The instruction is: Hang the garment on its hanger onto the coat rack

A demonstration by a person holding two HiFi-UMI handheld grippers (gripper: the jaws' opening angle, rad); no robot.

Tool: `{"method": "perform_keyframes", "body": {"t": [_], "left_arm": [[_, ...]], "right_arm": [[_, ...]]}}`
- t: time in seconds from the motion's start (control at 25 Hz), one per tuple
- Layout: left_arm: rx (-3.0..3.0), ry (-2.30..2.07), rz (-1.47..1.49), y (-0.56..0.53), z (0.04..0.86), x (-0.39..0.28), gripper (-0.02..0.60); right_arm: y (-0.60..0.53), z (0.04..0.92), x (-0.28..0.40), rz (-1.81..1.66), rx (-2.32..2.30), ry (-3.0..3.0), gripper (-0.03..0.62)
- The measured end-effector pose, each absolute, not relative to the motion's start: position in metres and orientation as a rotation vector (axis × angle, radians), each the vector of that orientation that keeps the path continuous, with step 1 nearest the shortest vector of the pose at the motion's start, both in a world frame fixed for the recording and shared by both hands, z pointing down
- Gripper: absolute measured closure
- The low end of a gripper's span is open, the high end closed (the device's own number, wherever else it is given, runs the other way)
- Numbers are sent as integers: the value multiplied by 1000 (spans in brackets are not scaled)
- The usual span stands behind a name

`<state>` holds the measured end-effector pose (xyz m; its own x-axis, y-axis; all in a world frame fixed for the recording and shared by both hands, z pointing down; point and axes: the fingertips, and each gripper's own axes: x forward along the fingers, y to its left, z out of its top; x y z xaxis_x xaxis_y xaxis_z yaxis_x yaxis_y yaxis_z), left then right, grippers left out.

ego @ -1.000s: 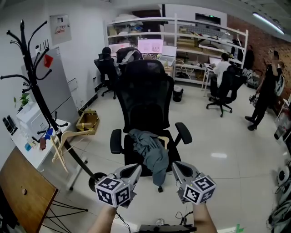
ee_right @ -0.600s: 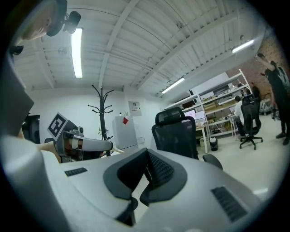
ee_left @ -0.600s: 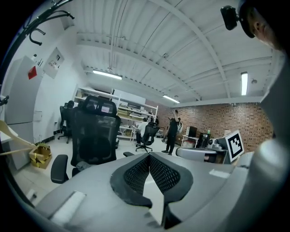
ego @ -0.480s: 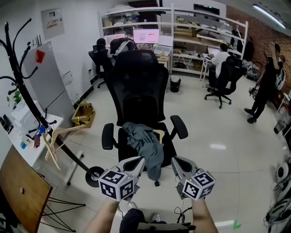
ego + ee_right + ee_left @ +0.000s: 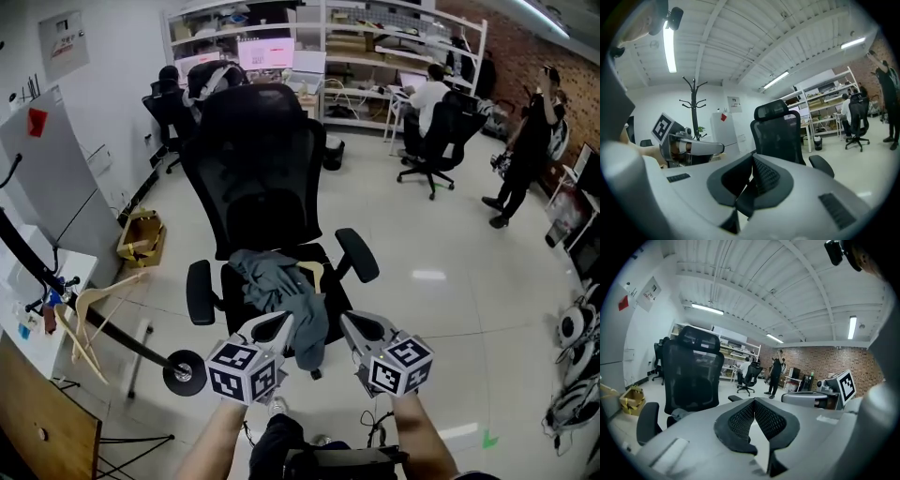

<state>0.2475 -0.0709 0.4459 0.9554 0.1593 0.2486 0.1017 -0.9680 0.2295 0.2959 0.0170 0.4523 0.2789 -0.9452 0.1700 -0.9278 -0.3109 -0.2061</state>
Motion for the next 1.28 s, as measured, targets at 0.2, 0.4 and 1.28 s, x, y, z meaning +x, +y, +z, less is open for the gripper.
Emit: {"method": "perform_keyframes", "body": {"t": [0.2,0.4,1.28], "left_arm": [[2855,277,421,-106,457,283,580],[2832,374,420,-130,461,311,580],[2764,255,655,-148,557,385,580]], "right_arm": [[-15,460,334,-436,-2524,1705,594],[-38,471,359,-465,-2594,1618,568],[-61,616,454,-838,-2606,1421,544]]}}
